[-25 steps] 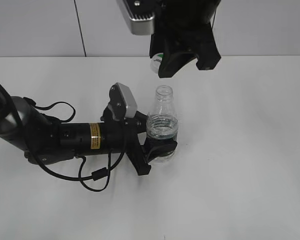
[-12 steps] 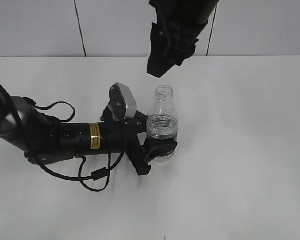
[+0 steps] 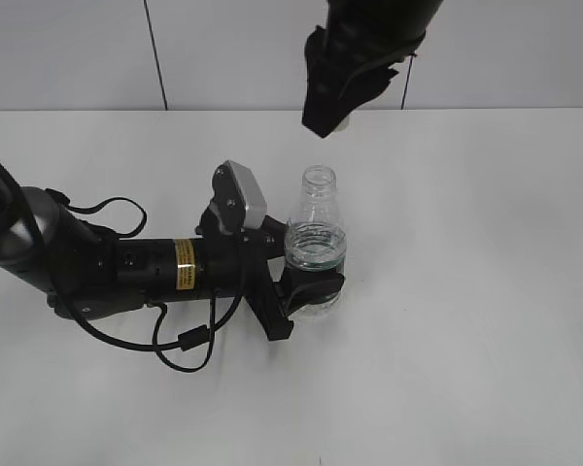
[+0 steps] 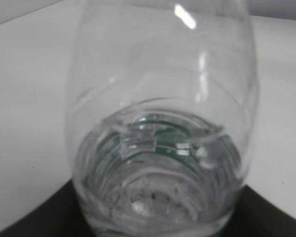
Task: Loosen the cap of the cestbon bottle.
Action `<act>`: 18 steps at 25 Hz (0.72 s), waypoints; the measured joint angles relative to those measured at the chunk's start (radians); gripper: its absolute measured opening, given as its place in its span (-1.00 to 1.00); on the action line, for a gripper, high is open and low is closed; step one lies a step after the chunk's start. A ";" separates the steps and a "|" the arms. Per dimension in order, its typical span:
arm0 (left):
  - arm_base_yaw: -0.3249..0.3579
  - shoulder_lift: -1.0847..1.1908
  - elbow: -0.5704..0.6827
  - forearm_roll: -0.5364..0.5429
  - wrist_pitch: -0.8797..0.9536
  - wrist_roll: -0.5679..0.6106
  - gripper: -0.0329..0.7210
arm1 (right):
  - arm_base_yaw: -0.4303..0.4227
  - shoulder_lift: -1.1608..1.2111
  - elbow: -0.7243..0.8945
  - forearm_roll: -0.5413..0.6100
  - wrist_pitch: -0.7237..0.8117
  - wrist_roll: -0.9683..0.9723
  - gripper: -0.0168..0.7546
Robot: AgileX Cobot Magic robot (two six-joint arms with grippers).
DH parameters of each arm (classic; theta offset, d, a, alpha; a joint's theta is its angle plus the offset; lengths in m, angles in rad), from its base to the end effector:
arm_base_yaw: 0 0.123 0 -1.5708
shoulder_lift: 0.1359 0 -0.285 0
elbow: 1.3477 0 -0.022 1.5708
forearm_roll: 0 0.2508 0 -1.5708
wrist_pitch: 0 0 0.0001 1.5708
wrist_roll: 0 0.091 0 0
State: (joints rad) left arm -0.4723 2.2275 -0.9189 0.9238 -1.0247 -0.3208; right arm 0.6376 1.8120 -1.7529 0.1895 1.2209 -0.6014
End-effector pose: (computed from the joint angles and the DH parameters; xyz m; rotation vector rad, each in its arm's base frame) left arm 0.3010 -0.2234 0.0665 1.1575 1.6155 -0.8724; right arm 0.3026 0.2442 0.3339 -1.5649 2.2679 0.2726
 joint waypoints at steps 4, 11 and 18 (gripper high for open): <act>0.000 0.000 0.000 0.000 0.000 0.000 0.17 | -0.105 0.000 0.000 -0.006 0.000 0.057 -0.19; 0.000 0.000 0.000 0.000 0.000 0.000 0.17 | -0.319 0.000 0.000 -0.014 0.000 0.121 -0.19; 0.000 0.000 0.000 -0.003 -0.007 0.000 0.17 | -0.452 -0.001 0.047 -0.003 -0.001 0.168 -0.19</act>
State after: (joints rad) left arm -0.4723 2.2275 -0.9189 0.9211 -1.0314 -0.3208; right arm 0.1861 1.8110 -1.7054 0.1868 1.2200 -0.4333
